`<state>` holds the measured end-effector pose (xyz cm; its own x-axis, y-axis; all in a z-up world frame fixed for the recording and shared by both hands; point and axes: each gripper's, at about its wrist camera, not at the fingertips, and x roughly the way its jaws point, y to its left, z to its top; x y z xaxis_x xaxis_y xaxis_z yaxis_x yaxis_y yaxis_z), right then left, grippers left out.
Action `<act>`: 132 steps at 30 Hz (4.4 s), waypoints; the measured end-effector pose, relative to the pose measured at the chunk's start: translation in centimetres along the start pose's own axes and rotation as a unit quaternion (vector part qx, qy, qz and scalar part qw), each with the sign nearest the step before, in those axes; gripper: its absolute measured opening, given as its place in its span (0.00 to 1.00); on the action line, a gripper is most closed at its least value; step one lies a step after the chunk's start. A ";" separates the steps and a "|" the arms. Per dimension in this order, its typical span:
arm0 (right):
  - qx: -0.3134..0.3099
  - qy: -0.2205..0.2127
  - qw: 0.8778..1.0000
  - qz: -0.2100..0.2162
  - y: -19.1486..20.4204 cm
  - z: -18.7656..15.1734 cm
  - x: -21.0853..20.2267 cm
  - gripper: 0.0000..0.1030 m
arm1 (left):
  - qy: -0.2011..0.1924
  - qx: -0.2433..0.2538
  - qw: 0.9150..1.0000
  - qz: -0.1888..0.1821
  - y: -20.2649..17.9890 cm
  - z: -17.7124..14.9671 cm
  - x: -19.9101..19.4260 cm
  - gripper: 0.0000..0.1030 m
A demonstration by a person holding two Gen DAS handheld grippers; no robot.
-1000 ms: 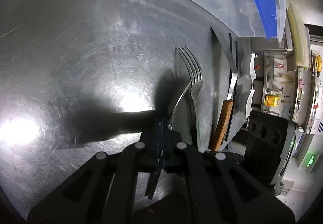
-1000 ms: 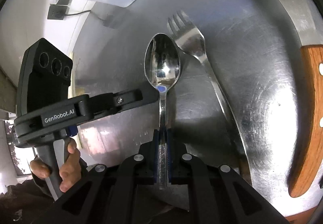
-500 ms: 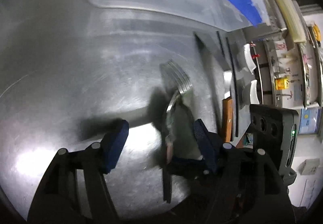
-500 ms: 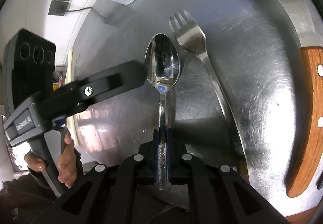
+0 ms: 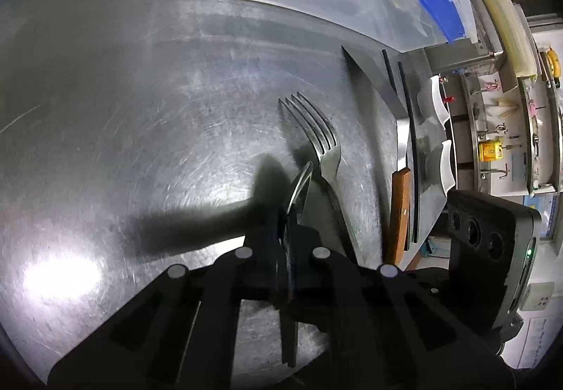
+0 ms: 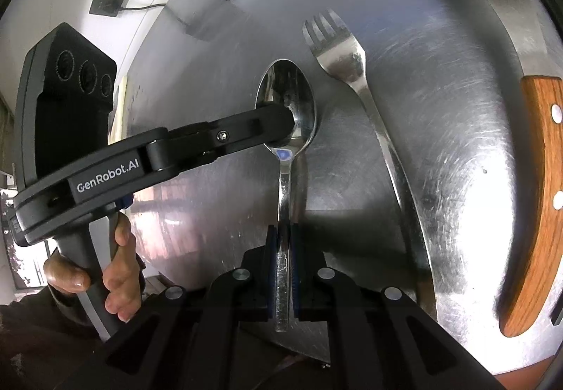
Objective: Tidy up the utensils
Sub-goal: 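Lift the spoon into the clear box and open the right gripper, then move the right gripper to the steel fork and close on its handle, then lift the steel fork into the clear box and open the right gripper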
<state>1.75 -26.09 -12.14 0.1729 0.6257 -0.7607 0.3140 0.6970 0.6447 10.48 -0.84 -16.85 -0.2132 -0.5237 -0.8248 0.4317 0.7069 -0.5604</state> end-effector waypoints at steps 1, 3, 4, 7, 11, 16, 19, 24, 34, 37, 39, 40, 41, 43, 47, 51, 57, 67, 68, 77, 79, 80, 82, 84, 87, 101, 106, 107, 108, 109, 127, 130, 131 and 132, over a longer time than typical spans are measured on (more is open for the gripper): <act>0.000 -0.001 1.000 0.002 0.0 0.0 0.0 0.08 | -0.004 0.001 1.000 -0.005 0.0 -0.1 -0.3 0.04; -0.005 -0.007 1.000 0.008 0.2 -0.1 -0.4 0.08 | -0.014 0.008 1.000 -0.012 -0.3 -0.3 -1.0 0.04; -0.009 -0.011 1.000 0.012 0.4 -0.1 -0.7 0.08 | -0.019 0.014 1.000 -0.016 -0.6 -0.4 -1.5 0.04; -0.024 -0.025 0.999 0.017 1.4 -0.2 -2.0 0.08 | -0.037 0.028 0.999 -0.027 -1.6 -0.6 -3.3 0.04; -0.053 -0.059 0.997 0.009 3.3 0.0 -5.1 0.08 | -0.071 0.043 0.995 -0.052 -3.5 -0.2 -6.3 0.04; -0.094 -0.116 0.989 -0.017 5.8 1.8 -10.4 0.08 | -0.111 0.082 0.987 -0.085 -6.7 2.5 -10.3 0.04; -0.117 -0.163 0.979 -0.041 7.4 4.4 -14.6 0.01 | -0.144 0.108 0.979 -0.095 -9.1 5.8 -13.0 0.04; -0.154 -0.213 0.961 -0.085 10.3 12.0 -20.4 0.01 | -0.195 0.115 0.969 -0.104 -11.9 13.2 -15.3 0.04; -0.145 -0.124 0.965 -0.179 6.2 25.8 -17.4 0.48 | -0.110 0.024 0.990 -0.086 -7.3 25.7 -9.1 0.03; -0.094 -0.062 0.985 -0.130 2.6 29.2 -13.7 0.47 | -0.068 -0.003 0.996 -0.050 -5.4 27.9 -5.2 0.00; -0.076 -0.045 0.988 -0.127 0.9 30.5 -12.0 0.47 | -0.055 -0.023 0.997 -0.042 -4.3 28.6 -4.0 0.00; -0.066 -0.035 0.989 -0.124 0.1 31.0 -11.2 0.43 | -0.048 -0.034 0.998 -0.037 -3.8 28.8 -3.5 0.00; -0.051 -0.022 0.990 -0.131 -0.9 31.5 -10.1 0.38 | -0.045 -0.038 0.998 -0.022 -3.4 29.1 -3.1 0.00; -0.034 0.011 0.991 -0.129 -2.2 32.2 -8.7 0.31 | -0.042 -0.038 0.998 -0.003 -3.0 29.2 -2.8 0.00; -0.047 -0.010 0.990 -0.132 -1.9 32.3 -9.6 0.31 | -0.062 -0.008 0.997 0.038 -3.7 29.0 -3.4 0.00; -0.087 -0.074 0.987 -0.109 1.0 28.9 -14.3 0.32 | -0.118 0.067 0.989 0.063 -7.0 27.4 -7.9 0.00; -0.224 -0.167 0.955 -0.103 6.5 13.3 -19.6 0.46 | -0.222 0.178 0.959 0.005 -11.0 16.1 -18.2 0.94; -0.225 0.000 0.936 -0.271 1.1 0.8 -2.6 0.45 | -0.118 0.081 0.989 -0.029 -3.4 2.5 -12.4 0.93; -0.221 0.005 0.933 -0.285 0.7 0.4 -1.6 0.45 | -0.106 0.064 0.992 -0.023 -2.7 2.2 -11.0 0.93; -0.175 0.008 0.945 -0.278 -0.7 -0.3 0.4 0.09 | -0.038 -0.018 0.998 -0.040 0.8 0.6 -3.2 0.93; -0.151 0.011 0.957 -0.248 -1.2 -0.4 0.2 0.09 | -0.029 -0.033 0.998 -0.047 0.9 0.8 -2.1 0.93; -0.143 0.015 0.961 -0.236 -1.6 -0.1 0.1 0.09 | -0.022 -0.045 0.998 -0.047 1.1 0.8 -1.3 0.93; -0.117 0.022 0.973 -0.196 -2.7 -0.2 -0.3 0.09 | -0.012 -0.053 0.997 -0.050 0.9 0.7 -0.8 0.93; -0.106 0.023 0.979 -0.175 -3.2 -0.5 -0.5 0.09 | -0.018 -0.048 0.998 -0.045 0.4 0.5 -0.9 0.93; -0.103 0.016 0.981 -0.166 -4.1 -1.0 -1.1 0.09 | -0.009 -0.047 0.998 -0.046 -0.4 0.4 -0.2 0.91; -0.126 0.011 0.979 -0.162 -3.5 -2.4 -0.4 0.10 | 0.010 -0.088 0.995 -0.038 -1.2 0.5 2.0 0.14; -0.128 0.015 0.980 -0.155 -4.7 -2.0 -1.0 0.12 | 0.001 -0.068 0.997 -0.032 -2.1 0.5 1.8 0.05; -0.128 0.013 0.980 -0.152 -4.9 -1.9 -1.1 0.13 | 0.000 -0.066 0.997 -0.032 -2.3 0.5 1.7 0.05; -0.125 0.008 0.981 -0.148 -5.2 -1.8 -1.3 0.17 | 0.000 -0.063 0.998 -0.031 -2.1 0.6 1.5 0.04; -0.121 0.003 0.982 -0.142 -5.5 -1.7 -1.5 0.25 | 0.000 -0.061 0.997 -0.036 -2.2 0.6 1.4 0.04; -0.155 -0.042 0.962 -0.219 -4.0 1.5 -2.1 0.09 | 0.008 -0.054 0.996 -0.066 -2.1 1.0 0.8 0.02; -0.137 -0.045 0.969 -0.202 -4.1 1.2 -2.5 0.09 | 0.007 -0.047 0.996 -0.074 -2.3 0.7 0.3 0.03; -0.132 -0.050 0.971 -0.191 -4.0 1.0 -3.1 0.09 | 0.004 -0.039 0.996 -0.079 -2.7 0.6 -0.4 0.03; -0.132 -0.055 0.973 -0.184 -3.7 1.0 -3.8 0.09 | -0.001 -0.031 0.996 -0.084 -3.2 0.6 -1.0 0.03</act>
<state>0.86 -31.39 -11.73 0.1977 0.2857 -0.9377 0.1260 0.9412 0.3133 9.83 -2.84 -14.16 -0.2760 -0.6380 -0.7189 0.3344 0.6375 -0.6941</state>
